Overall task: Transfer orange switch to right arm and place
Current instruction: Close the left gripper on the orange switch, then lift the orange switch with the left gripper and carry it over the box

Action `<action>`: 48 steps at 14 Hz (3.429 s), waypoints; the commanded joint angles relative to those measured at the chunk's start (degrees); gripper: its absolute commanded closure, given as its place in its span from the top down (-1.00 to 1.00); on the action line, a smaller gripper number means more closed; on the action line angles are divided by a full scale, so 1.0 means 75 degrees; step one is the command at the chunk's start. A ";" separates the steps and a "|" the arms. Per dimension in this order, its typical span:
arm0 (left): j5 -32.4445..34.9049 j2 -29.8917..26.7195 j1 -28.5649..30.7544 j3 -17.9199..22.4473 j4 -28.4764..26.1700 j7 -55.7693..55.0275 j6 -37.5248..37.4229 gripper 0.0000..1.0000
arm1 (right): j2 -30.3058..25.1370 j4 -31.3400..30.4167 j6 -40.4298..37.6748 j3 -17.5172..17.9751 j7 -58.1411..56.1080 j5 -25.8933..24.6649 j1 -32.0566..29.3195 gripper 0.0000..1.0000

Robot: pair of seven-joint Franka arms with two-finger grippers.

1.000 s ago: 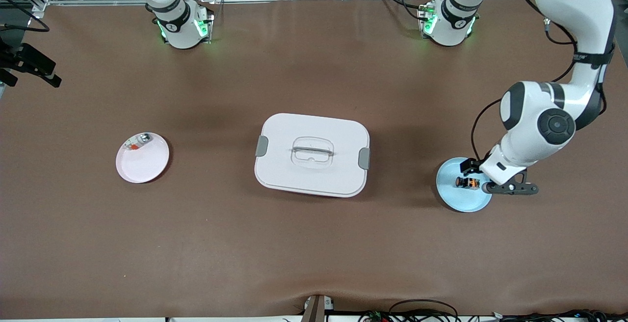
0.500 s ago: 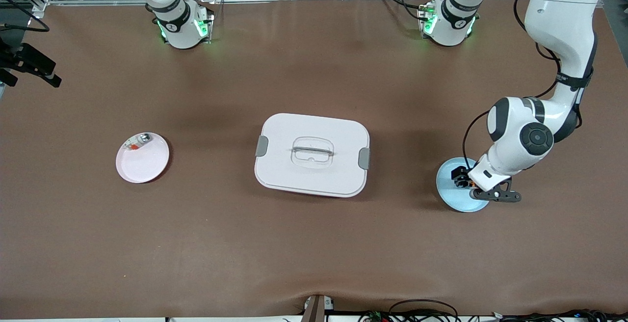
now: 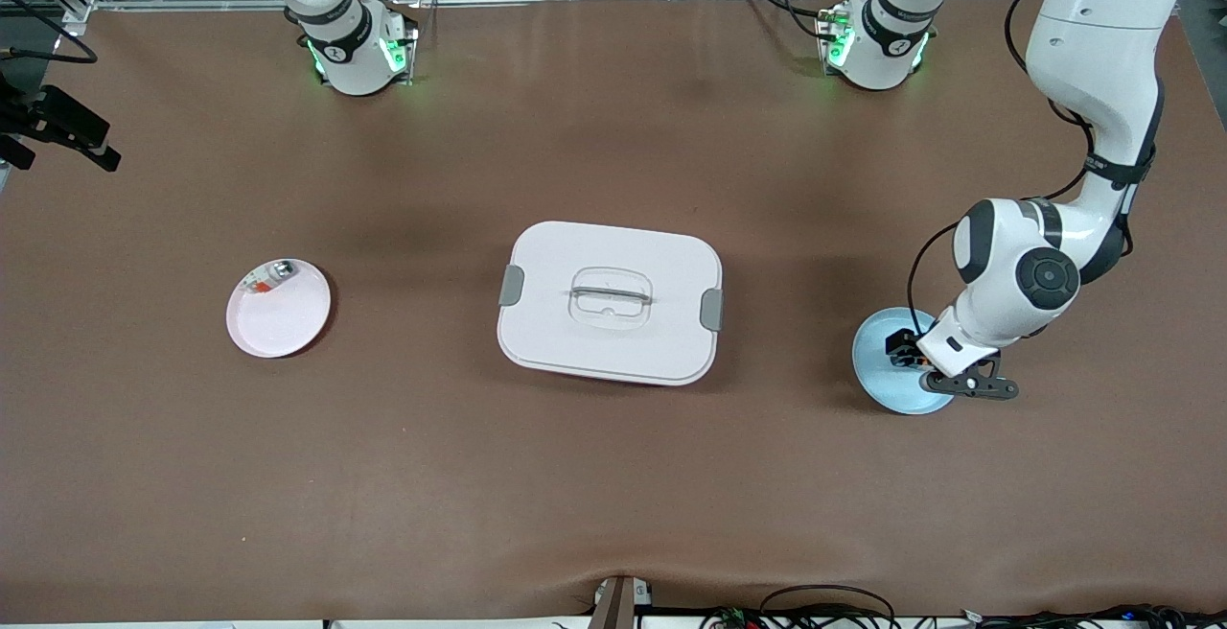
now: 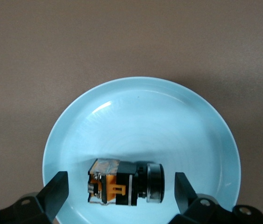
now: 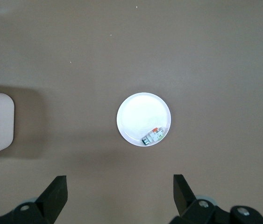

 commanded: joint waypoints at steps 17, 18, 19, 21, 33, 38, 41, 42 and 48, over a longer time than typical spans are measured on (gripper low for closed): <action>-0.0006 -0.1218 0.0159 -0.0200 0.0567 0.0347 -0.2216 -0.72 | 0.0143 0.0387 -0.0249 0.0036 0.0065 -0.0003 -0.0137 1.00; -0.0006 -0.1406 0.0159 -0.0270 0.0637 0.0335 -0.2451 -0.72 | 0.0166 0.0387 -0.0249 0.0036 0.0065 -0.0003 -0.0126 1.00; -0.0029 -0.1559 0.0159 -0.0306 0.0765 0.0323 -0.2743 -0.72 | 0.0166 0.0387 -0.0249 0.0036 0.0065 0.0009 -0.0126 1.00; -0.0542 -0.1759 0.0159 -0.0446 0.1116 0.0277 -0.3376 -0.71 | 0.0178 0.0387 -0.0249 0.0036 0.0065 0.0009 -0.0126 1.00; -0.2724 -0.1936 0.0089 -0.2038 0.2992 -0.3585 -0.5605 -0.71 | 0.0143 0.0387 -0.0424 0.0072 0.0077 0.0021 0.0085 1.00; -0.3286 -0.1608 -0.0191 -0.3082 0.3426 -0.6515 -0.5594 -0.71 | 0.0143 0.0727 -0.0600 0.0153 0.0323 -0.0003 0.1079 1.00; -0.3473 -0.1374 -0.0917 -0.3095 0.3766 -0.7946 -0.5535 -0.73 | 0.0131 0.0785 -0.1067 0.0574 0.0800 0.0009 0.1292 1.00; -0.3869 -0.1210 -0.1116 -0.3095 0.3917 -0.8333 -0.5512 -0.73 | 0.0131 0.0797 -0.1255 0.0761 0.1244 0.0020 0.1304 1.00; -0.5841 -0.0659 -0.1821 -0.3095 0.4141 -0.9555 -0.4494 -0.74 | 0.0049 0.0447 -0.0920 0.1372 0.4293 0.1239 0.2238 1.00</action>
